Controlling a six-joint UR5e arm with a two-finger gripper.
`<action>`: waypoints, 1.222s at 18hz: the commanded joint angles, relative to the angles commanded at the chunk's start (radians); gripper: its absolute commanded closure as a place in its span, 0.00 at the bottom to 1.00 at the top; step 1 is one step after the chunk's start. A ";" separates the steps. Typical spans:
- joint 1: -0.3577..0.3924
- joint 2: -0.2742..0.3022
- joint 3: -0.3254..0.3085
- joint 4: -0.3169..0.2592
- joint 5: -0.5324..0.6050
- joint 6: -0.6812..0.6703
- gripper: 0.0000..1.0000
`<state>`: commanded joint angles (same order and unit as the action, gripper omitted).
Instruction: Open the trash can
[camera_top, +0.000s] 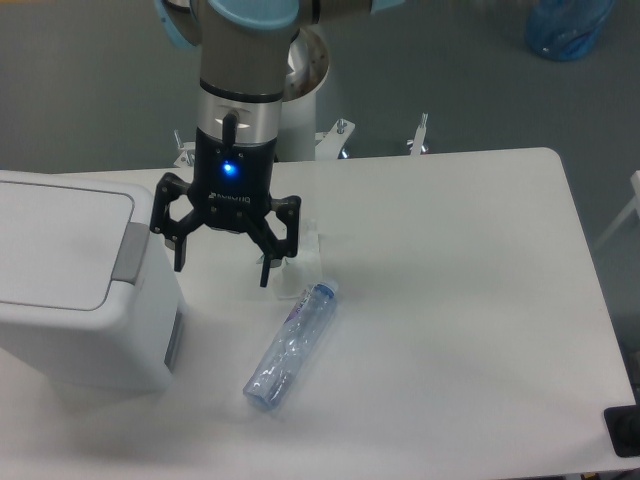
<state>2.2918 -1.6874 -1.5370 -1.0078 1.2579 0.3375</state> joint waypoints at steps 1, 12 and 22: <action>-0.002 0.000 0.000 0.000 0.002 -0.003 0.00; -0.002 0.000 0.003 0.000 0.008 -0.035 0.00; 0.000 0.006 0.005 0.000 0.012 -0.055 0.00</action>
<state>2.2918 -1.6812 -1.5324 -1.0078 1.2701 0.2823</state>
